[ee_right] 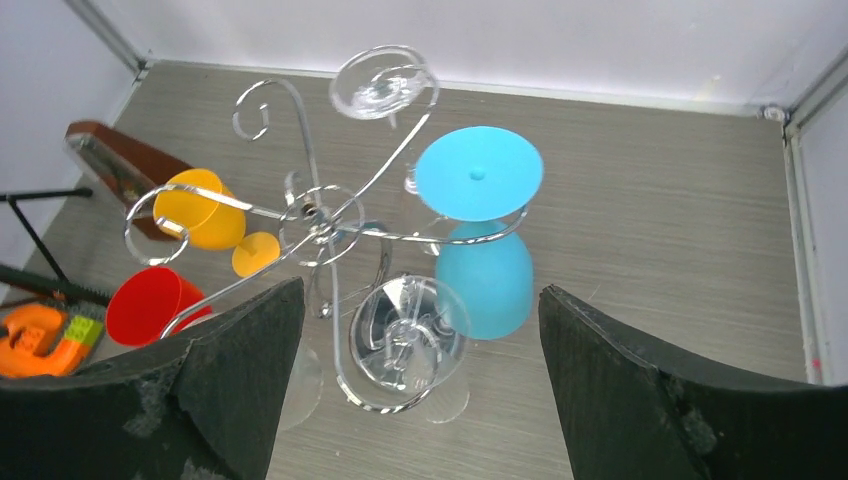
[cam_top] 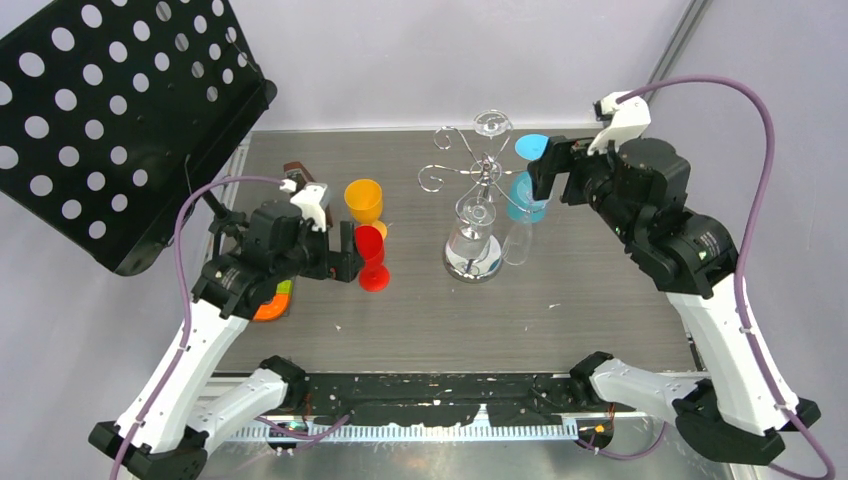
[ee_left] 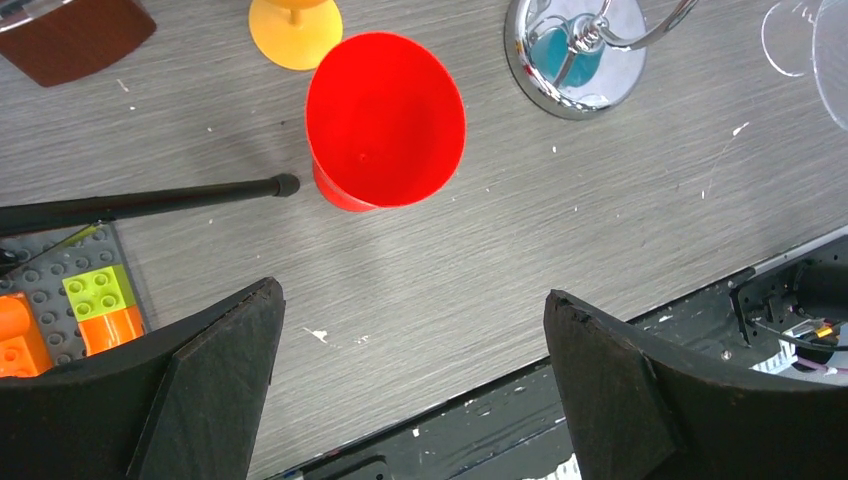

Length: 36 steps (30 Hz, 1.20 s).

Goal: Take the wine glass off the wine glass rack
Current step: Pick up the wine glass from the wine rack.

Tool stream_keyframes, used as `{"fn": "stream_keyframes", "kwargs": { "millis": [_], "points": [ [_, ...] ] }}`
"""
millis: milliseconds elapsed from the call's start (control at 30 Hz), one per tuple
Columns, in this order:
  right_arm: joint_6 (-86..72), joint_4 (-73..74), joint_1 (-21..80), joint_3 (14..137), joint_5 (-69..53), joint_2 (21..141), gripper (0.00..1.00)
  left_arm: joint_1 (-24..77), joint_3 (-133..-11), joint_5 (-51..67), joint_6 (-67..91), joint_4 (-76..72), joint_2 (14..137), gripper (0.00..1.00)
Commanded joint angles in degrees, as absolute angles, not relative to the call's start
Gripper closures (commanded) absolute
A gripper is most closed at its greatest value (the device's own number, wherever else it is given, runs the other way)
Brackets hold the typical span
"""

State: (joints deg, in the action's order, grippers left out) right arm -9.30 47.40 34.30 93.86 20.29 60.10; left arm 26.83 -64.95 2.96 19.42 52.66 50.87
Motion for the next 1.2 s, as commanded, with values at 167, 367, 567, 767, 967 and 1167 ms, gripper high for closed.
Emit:
{"fn": "stream_keyframes", "kwargs": {
  "millis": [167,367,567,767,967,1167],
  "points": [
    [-18.4,42.09,15.81,88.09,-7.45,61.12,0.1,26.63,-61.2,6.68,19.42,48.47,46.25,0.01],
    [-21.12,37.33,11.83,82.44,-14.87,60.98,0.14,26.63,-58.7,7.67,19.1,47.6,45.11,0.01],
    [-22.83,34.19,10.87,78.09,-17.33,59.7,0.19,26.58,-56.21,7.54,18.24,46.28,44.29,0.01],
    [-25.05,32.06,10.32,74.76,-18.12,57.56,0.25,26.55,-56.07,7.28,17.67,46.59,44.58,0.01],
    [-27.72,29.87,9.8,72.36,-17.59,54.43,0.28,26.54,-55.88,6.99,17.44,46.61,44.74,0.01],
    [-30.09,28.15,9.54,70.37,-18.25,52.3,0.3,26.54,-55.9,6.35,17.35,46.67,44.94,0.01]
  ]
}}
